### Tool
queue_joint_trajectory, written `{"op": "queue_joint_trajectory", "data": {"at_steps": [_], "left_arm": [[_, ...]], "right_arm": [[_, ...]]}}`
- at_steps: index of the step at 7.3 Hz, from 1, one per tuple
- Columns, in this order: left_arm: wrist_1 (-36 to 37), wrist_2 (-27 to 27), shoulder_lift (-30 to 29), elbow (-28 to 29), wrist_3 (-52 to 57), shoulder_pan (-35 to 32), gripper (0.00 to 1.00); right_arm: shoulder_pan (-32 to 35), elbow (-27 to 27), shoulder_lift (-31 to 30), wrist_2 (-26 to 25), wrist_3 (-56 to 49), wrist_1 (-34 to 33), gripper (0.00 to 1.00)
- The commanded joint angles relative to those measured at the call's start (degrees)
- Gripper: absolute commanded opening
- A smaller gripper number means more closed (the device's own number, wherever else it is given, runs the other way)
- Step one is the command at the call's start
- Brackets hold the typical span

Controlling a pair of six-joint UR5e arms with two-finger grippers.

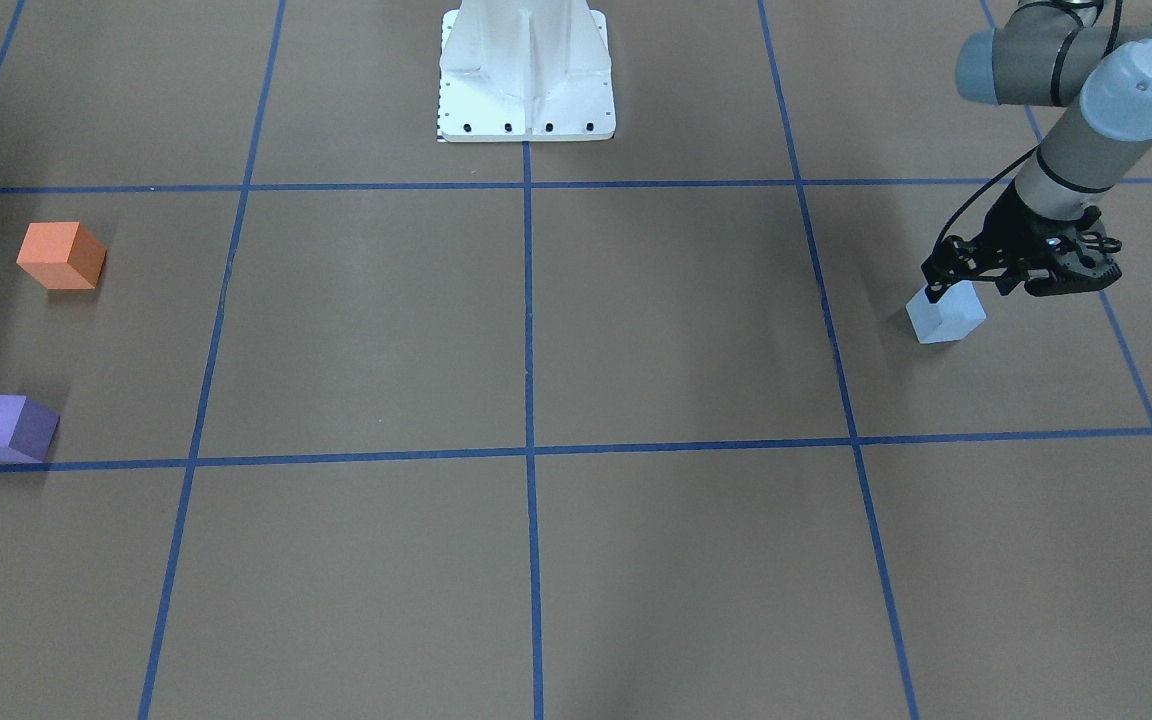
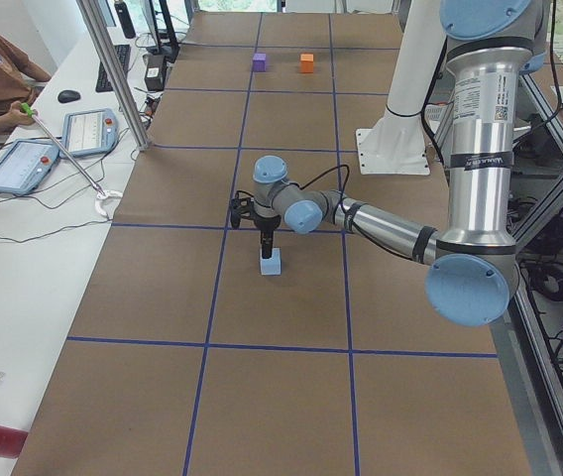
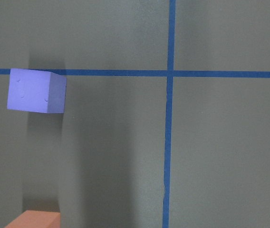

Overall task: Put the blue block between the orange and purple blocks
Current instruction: 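Lower the left gripper onto the light blue cube and close it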

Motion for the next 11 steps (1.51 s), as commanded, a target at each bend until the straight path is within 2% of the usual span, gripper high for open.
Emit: {"op": "queue_joint_trajectory", "data": {"at_steps": [1, 5, 7, 8, 9, 10, 11], "left_arm": [[-0.1, 0.7, 0.5, 1.5, -0.2, 2.5, 1.0], [-2.4, 0.8, -0.5, 5.6, 0.5, 3.6, 0.99], [-6.2, 0.7, -1.2, 9.3, 0.5, 3.7, 0.97], [-6.7, 0.7, -1.4, 9.7, 0.4, 3.7, 0.6], [-6.7, 0.7, -1.4, 9.0, 0.4, 3.4, 0.09], [-6.2, -0.2, -0.4, 6.1, 0.4, 3.3, 0.0], [-4.1, -0.2, -0.4, 3.3, 0.4, 3.0, 0.0]], "right_arm": [[0.0, -0.1, 0.0, 0.0, 0.0, 0.0, 1.0], [0.0, -0.1, -0.3, 0.0, 0.0, 0.0, 1.0], [0.0, -0.1, -0.2, 0.1, 0.0, 0.0, 1.0], [0.0, -0.1, -0.3, 0.1, -0.1, 0.0, 1.0], [0.0, 0.0, -0.3, 0.2, -0.1, 0.0, 1.0], [0.0, 0.0, -0.2, 0.2, -0.1, 0.0, 1.0], [0.0, 0.0, -0.2, 0.2, -0.1, 0.0, 1.0]]}}
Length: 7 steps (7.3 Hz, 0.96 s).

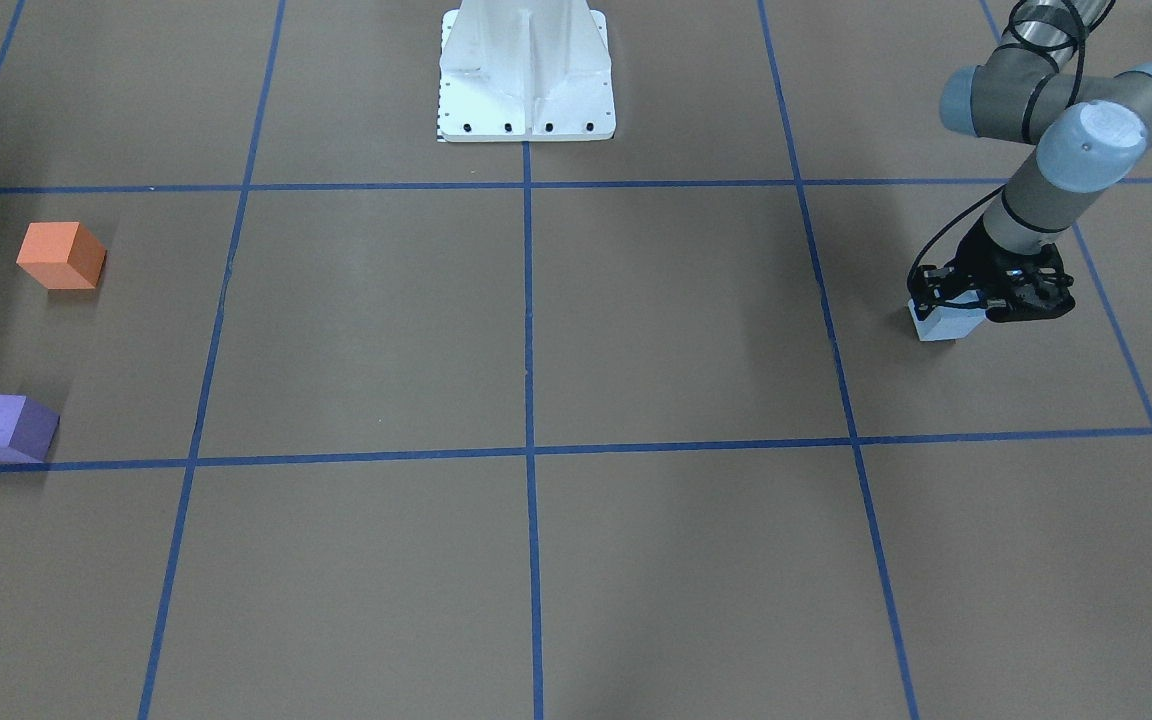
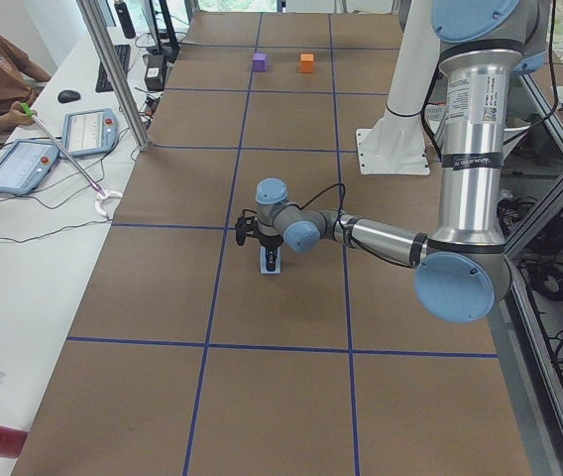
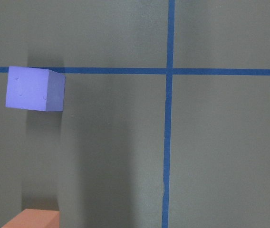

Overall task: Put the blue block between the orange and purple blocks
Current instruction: 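Lower the left gripper onto the light blue cube and close it, then carry the light blue cube with the left gripper toward the table center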

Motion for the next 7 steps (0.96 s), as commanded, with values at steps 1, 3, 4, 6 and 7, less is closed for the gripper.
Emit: {"op": "queue_joint_trajectory", "data": {"at_steps": [1, 3, 4, 6, 7], "left_arm": [[7.1, -0.3, -0.7, -7.0, 0.0, -0.1, 0.0], [18.3, -0.2, -8.8, -12.0, -1.1, 0.1, 0.0], [24.3, -0.2, -16.7, -11.5, -4.5, 0.5, 0.0], [31.8, 0.5, -31.9, -7.7, -12.5, 6.7, 0.0], [31.6, 0.6, -39.9, -0.6, -16.8, 9.5, 0.0]], "right_arm": [[0.0, 0.4, 0.2, -0.2, 0.6, 0.0, 1.0], [0.0, 2.5, 3.3, -0.9, 0.7, -0.5, 1.0], [-0.1, 3.6, 2.7, -1.4, 0.7, -0.4, 1.0], [-0.1, 3.4, 0.6, 0.4, 0.8, 0.5, 1.0], [-0.1, 3.6, 0.6, 1.1, 1.4, 0.8, 1.0]]}}
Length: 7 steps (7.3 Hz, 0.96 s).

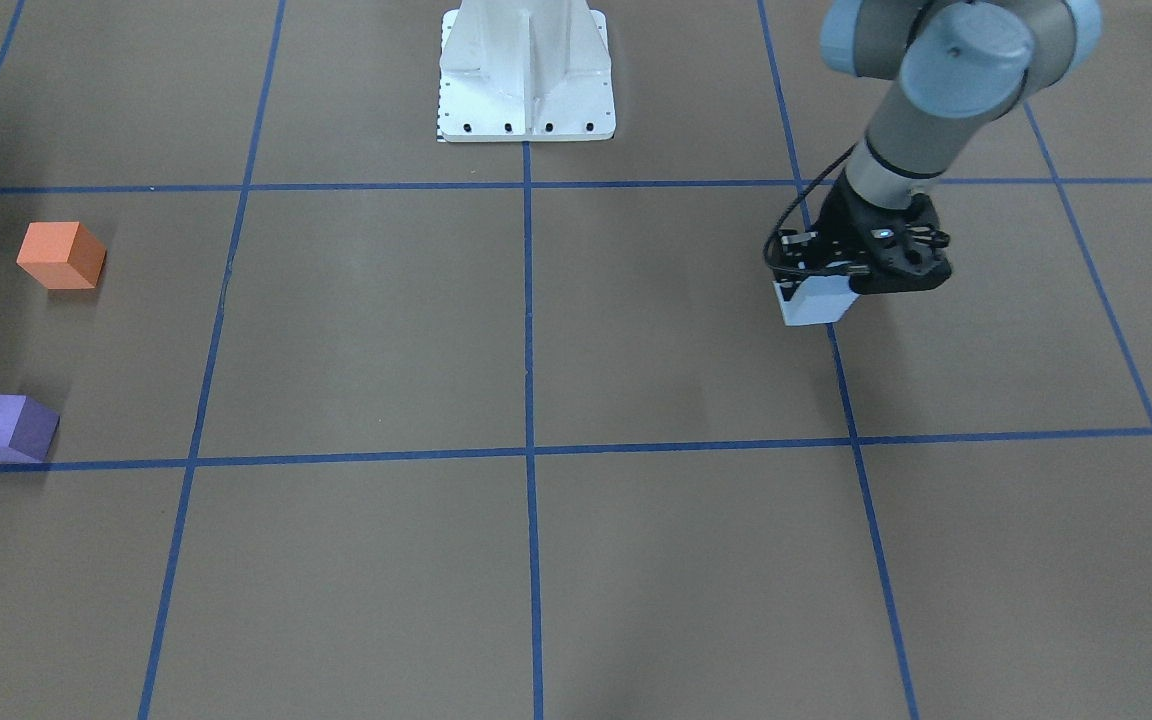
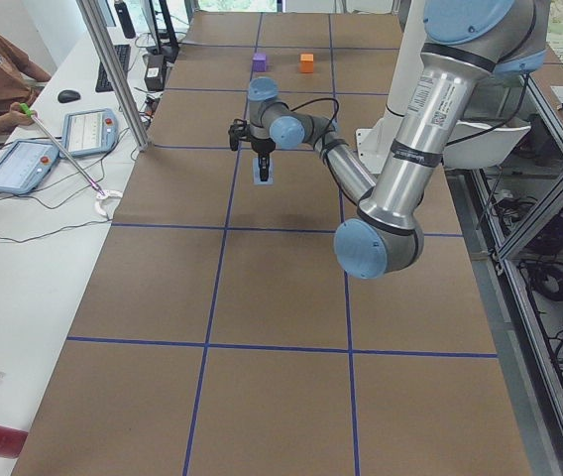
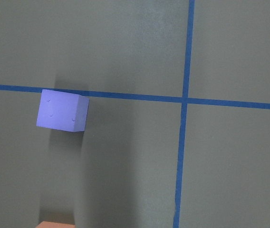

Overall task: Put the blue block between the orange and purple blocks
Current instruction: 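Carry the light blue cube with the left gripper toward the table center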

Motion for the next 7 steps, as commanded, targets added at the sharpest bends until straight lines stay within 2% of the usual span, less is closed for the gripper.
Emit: {"op": "queue_joint_trajectory", "data": {"at_steps": [1, 2, 3, 5, 6, 7], "left_arm": [[1.5, 2.3, -17.3, 13.3, -8.6, 6.6, 0.0], [0.8, 4.9, -21.5, 18.0, -9.0, 9.3, 0.0], [-2.5, 5.3, -23.3, 23.0, -9.1, 9.9, 0.0], [-10.0, 9.1, -23.7, 29.4, -9.7, 12.8, 0.0], [-12.8, 9.4, -23.8, 31.4, -9.7, 13.8, 0.0], [-13.5, 9.4, -24.0, 31.6, -9.6, 14.2, 0.36]], "right_arm": [[-0.5, 0.3, 0.5, 1.2, 2.3, 0.4, 1.0], [-0.5, 0.6, 1.3, 1.4, 3.5, 0.3, 1.0], [-0.5, 1.1, 1.7, 1.4, 3.5, 0.3, 1.0], [-0.8, 2.6, 4.2, 5.6, 7.7, -0.3, 1.0], [-2.3, 4.2, 5.5, 5.8, 13.2, -0.4, 1.0], [-4.1, 5.7, 7.3, 5.8, 17.8, -0.4, 1.0]]}}
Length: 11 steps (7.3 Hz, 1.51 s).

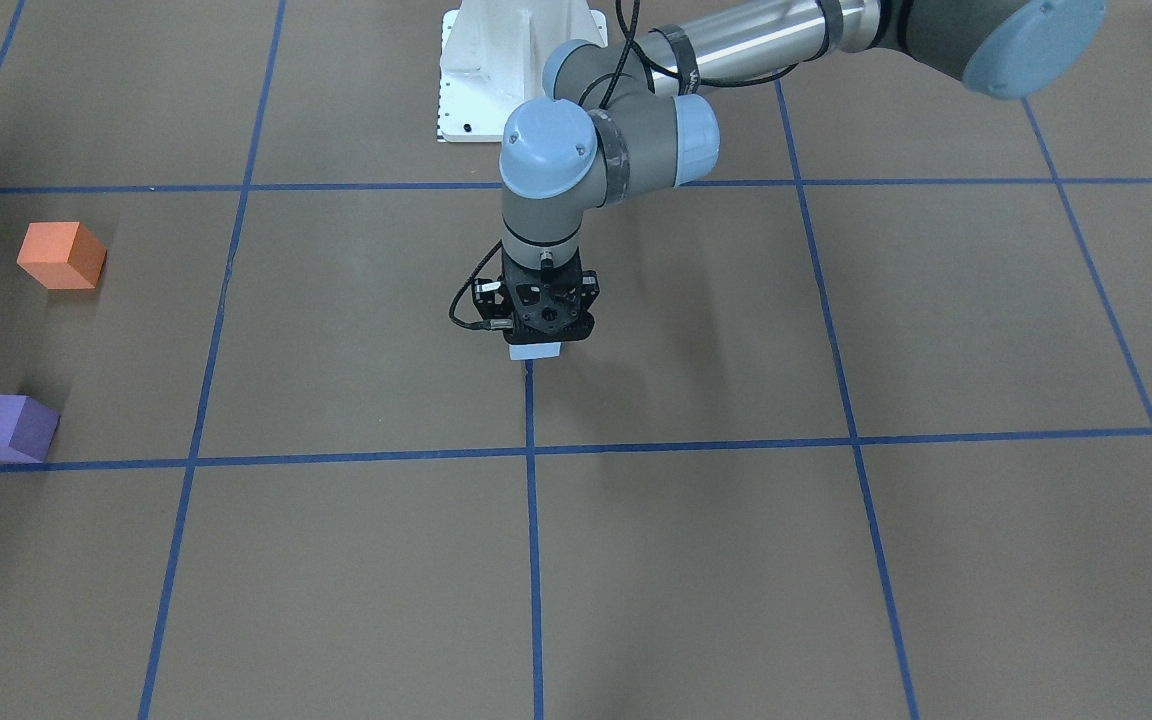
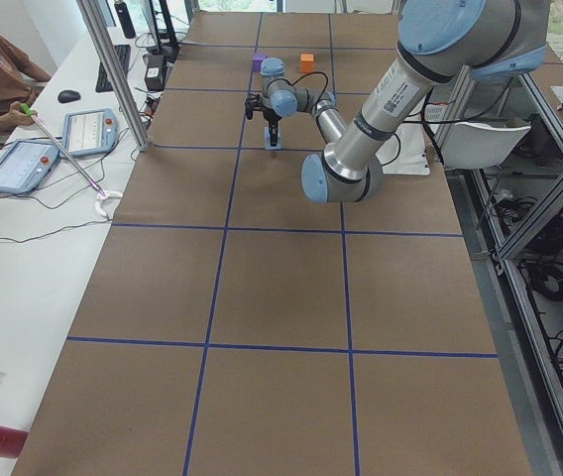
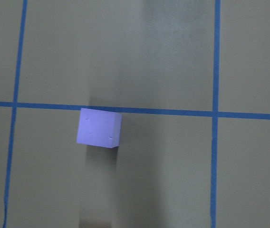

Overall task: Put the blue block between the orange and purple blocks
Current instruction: 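Carry the light blue cube with the left gripper toward the table center, then set the light blue cube down and open the left gripper while the right arm approaches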

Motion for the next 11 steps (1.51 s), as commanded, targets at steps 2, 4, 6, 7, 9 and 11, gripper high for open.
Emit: {"op": "queue_joint_trajectory", "data": {"at_steps": [2, 4, 6, 7, 9, 11], "left_arm": [[-2.0, 0.4, -0.3, 1.4, -0.1, 1.4, 1.0], [-1.3, -0.5, -0.3, -2.0, 0.4, -0.4, 1.0], [3.6, -14.2, 0.7, -8.5, 0.5, -9.3, 1.0], [5.3, -15.5, 3.4, -11.9, 0.6, -11.9, 1.0], [7.1, -15.7, 13.6, -20.5, 7.1, -15.5, 1.0], [14.4, -15.5, 22.8, -30.2, 18.8, -20.1, 1.0]], "right_arm": [[-6.0, 5.2, 5.8, 0.5, 15.3, -1.4, 1.0], [-10.3, 9.6, 13.6, -0.3, 21.2, -10.0, 1.0], [-16.2, 11.8, 22.9, -2.4, 27.7, -18.4, 1.0], [-20.9, 11.9, 26.6, -4.5, 32.1, -19.0, 1.0], [-34.4, 11.1, 35.4, -15.1, 45.4, -19.0, 1.0], [-47.5, 3.1, 45.3, -26.5, 54.6, -18.6, 1.0]]}}
